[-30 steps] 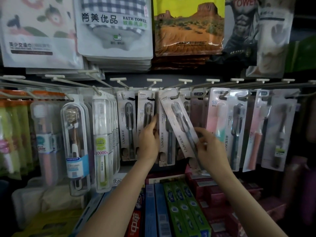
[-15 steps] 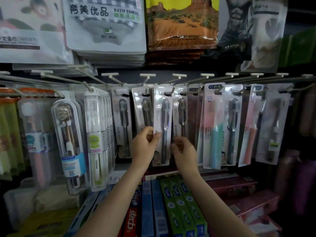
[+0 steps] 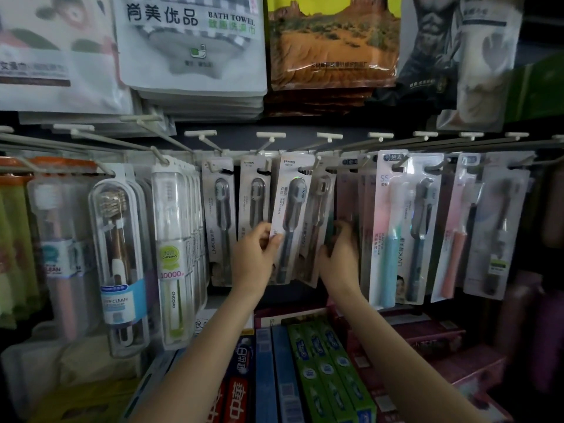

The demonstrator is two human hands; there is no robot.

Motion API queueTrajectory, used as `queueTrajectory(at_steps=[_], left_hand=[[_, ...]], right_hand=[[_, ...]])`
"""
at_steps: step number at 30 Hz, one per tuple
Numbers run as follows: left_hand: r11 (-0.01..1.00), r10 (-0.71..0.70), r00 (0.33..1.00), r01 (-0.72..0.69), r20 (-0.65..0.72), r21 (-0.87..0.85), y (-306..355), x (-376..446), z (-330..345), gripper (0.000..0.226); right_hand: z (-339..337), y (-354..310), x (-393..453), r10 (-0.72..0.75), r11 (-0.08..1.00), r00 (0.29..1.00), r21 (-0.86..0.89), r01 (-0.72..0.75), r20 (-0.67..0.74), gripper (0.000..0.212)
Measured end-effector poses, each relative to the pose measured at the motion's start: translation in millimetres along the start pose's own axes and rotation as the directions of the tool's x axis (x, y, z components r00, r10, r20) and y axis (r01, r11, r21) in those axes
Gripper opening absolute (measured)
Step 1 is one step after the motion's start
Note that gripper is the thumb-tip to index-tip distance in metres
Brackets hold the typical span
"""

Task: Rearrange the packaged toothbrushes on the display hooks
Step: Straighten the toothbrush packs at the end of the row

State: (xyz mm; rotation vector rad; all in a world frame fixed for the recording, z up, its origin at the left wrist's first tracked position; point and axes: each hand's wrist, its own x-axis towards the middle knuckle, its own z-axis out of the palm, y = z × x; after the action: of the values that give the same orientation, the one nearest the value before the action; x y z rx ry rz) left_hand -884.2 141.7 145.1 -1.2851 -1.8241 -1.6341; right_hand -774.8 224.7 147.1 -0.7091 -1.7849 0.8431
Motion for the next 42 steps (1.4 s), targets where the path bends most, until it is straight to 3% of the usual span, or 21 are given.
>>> queueTrajectory(at_steps=[6, 11, 14, 17, 19, 23, 29, 33, 37, 42], left_hand=[[1.0, 0.025, 1.0, -0.025, -0.012, -0.011, 2, -1, 0, 0.014], [0.998, 0.035, 0.999, -0.036, -0.018, -0.044, 4, -4, 0, 0.014], [0.998, 0.041, 0.999, -0.042, -0.021, -0.035, 4, -5, -2, 0.015], [0.997, 0.061, 0.998, -0.062, -0.027, -0.039, 5, -6, -4, 0.015], [0.996, 0.064, 0.998, -0.065, -0.026, -0.059, 5, -7, -3, 0.016], [0.997, 0.046, 0.999, -0.047, -0.009, -0.057, 4, -8, 3, 0.022], [0.996, 0.036, 0.999, -0.036, 0.005, -0.082, 9, -10, 4, 0.023], [0.998, 0.039, 0.999, -0.04, -0.01, -0.053, 10, -12, 0, 0.019], [0.998, 0.023, 0.999, -0.025, -0.022, -0.057, 11, -15, -2, 0.016], [0.997, -0.014, 1.0, 0.015, 0.012, -0.07, 27, -23, 5, 0.015]], right_hand=[[-4, -9, -12, -0.066, 0.996, 0.995, 0.061, 0.062, 0.068, 0.02], [-9, -17, -13, 0.04, 0.996, 0.995, 0.078, -0.047, 0.093, 0.031], [-18, -24, -27, -0.078, 0.994, 0.997, -0.077, 0.079, 0.019, 0.056], [-31, -29, -39, -0.155, 0.953, 0.984, -0.248, 0.173, 0.091, 0.073], [-40, -33, -38, -0.134, 0.915, 0.984, -0.366, 0.169, 0.119, 0.077], [-58, -41, -28, -0.11, 0.741, 0.981, -0.645, 0.186, 0.157, 0.083], [-69, -44, -20, -0.079, 0.574, 0.964, -0.779, 0.251, 0.253, 0.077], [-64, -32, -32, -0.031, 0.703, 0.968, -0.683, 0.198, 0.249, 0.073], [-76, -17, -47, -0.121, 0.857, 0.973, -0.475, 0.202, 0.195, 0.054], [-94, 1, -63, -0.208, 0.942, 0.976, -0.256, 0.217, 0.061, 0.028]])
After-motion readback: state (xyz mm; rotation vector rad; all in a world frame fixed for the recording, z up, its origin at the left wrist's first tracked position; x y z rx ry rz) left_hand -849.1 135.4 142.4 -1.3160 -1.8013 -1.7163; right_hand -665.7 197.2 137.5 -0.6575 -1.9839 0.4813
